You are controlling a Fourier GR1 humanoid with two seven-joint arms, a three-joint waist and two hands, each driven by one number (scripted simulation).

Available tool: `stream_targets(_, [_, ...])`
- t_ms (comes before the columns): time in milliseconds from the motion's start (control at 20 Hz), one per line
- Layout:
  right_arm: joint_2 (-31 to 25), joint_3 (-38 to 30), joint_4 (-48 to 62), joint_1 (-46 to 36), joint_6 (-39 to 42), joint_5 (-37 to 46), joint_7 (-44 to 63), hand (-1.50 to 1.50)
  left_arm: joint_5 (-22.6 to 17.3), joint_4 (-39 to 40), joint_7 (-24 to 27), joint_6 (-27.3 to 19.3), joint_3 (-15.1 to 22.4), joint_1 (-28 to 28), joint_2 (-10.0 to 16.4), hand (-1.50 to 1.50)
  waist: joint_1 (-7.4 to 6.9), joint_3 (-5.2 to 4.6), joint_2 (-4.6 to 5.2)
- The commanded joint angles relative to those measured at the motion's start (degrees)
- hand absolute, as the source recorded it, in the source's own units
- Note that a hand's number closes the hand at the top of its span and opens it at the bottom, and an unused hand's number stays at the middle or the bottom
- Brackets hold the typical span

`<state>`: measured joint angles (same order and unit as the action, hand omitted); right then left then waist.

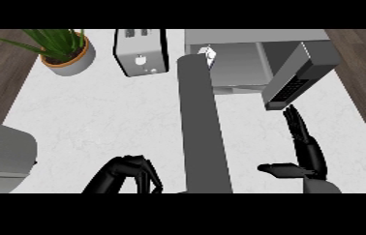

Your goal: Pick up the milk, place it into the microwave and close the microwave

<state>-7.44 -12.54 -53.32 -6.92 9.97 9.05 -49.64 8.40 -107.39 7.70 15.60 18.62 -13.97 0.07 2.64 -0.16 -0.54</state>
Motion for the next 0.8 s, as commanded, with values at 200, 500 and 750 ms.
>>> stream_targets(200, [-3.2, -1.2, -15.9, 11.8, 1.6, -2.4, 3.6, -1.50, 2.8, 15.9, -6.5, 1.0, 5.6, 16.8, -0.1, 1.50, 0.03, 0.08, 0.58])
stream_targets(500, [-1.3, 0.0, -28.9, 19.0, 1.7, -4.0, 7.9, -1.50, 4.7, 35.5, 1.7, -5.0, 12.0, 26.1, -0.1, 1.50, -0.48, 0.03, 0.70])
stream_targets(750, [-5.4, -3.6, -29.0, 19.4, 8.3, -9.6, 5.0, -1.50, -2.1, 49.3, 10.5, -11.7, 21.1, 33.3, -0.1, 1.50, 0.86, 0.00, 1.10])
